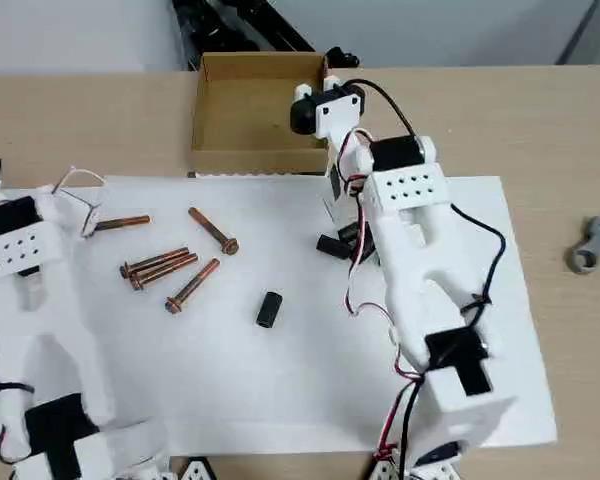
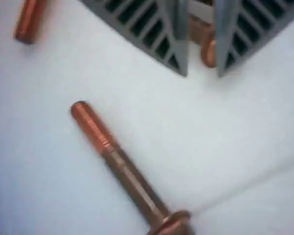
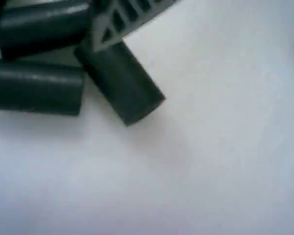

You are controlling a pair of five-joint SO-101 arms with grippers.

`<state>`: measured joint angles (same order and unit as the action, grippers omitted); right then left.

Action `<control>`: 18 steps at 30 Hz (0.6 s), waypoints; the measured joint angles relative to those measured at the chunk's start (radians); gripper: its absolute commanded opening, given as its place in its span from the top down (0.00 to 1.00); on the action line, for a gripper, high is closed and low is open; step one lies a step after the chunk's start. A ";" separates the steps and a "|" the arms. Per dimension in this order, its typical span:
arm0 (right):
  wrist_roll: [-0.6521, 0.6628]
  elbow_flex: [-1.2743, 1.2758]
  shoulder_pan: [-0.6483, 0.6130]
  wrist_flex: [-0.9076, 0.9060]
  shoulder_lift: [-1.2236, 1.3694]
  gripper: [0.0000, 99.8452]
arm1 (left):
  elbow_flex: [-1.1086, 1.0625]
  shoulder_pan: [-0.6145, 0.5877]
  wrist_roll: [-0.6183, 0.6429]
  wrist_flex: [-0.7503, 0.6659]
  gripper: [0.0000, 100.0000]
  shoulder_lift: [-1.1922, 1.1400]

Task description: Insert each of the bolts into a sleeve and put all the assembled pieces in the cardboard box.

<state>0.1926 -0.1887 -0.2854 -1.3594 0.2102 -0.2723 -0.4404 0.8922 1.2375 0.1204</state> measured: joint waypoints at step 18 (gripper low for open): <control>0.034 -0.006 0.000 -0.141 0.025 0.88 | 0.459 0.000 0.203 0.160 0.96 -0.586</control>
<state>0.2263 -0.1949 -0.2854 -1.5006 0.2348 0.1864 -0.4404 1.0948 1.3970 -0.4657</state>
